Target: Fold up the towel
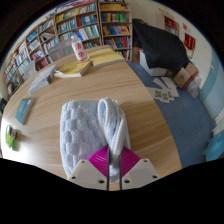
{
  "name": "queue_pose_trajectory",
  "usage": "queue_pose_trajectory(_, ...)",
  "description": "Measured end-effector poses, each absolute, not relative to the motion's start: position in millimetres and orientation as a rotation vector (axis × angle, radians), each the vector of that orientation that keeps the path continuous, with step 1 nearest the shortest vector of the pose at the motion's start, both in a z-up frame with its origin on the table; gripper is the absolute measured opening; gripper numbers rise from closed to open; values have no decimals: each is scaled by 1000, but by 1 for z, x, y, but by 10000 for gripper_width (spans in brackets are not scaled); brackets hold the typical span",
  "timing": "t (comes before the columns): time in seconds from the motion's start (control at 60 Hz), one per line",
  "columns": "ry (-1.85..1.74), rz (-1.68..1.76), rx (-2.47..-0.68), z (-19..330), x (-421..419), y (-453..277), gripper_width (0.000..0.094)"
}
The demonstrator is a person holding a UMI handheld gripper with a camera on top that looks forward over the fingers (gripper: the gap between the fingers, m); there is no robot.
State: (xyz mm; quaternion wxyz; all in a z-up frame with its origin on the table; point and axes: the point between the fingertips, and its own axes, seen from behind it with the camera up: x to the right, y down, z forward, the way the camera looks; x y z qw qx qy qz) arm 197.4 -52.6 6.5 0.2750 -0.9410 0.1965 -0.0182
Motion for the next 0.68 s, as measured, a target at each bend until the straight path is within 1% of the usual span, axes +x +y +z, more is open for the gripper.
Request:
queue_pose_trajectory(0.033,541,-49,-2530,11,198,-56,219)
queue_pose_trajectory(0.067,555,-54,-2522,18,199,-57,343)
queue_pose_trajectory(0.083,560,-60,-2513,23,200,-58,428)
queue_pose_trajectory(0.1,564,-70,-2502,29,202,-59,537)
queue_pose_trajectory(0.117,568,-85,-2490,34,204,-60,678)
queue_pose_trajectory(0.133,571,-104,-2478,41,207,-63,690)
queue_pose_trajectory(0.15,573,-117,-2471,50,210,-68,723)
queue_pose_trajectory(0.317,597,-222,-2377,112,205,-103,732)
queue_pose_trajectory(0.483,598,-184,-2300,170,149,-150,738)
queue_pose_trajectory(0.567,601,-139,-2289,189,123,-175,769)
queue_pose_trajectory(0.65,579,-118,-2290,200,103,-198,847)
queue_pose_trajectory(0.683,577,-114,-2290,204,100,-206,852)
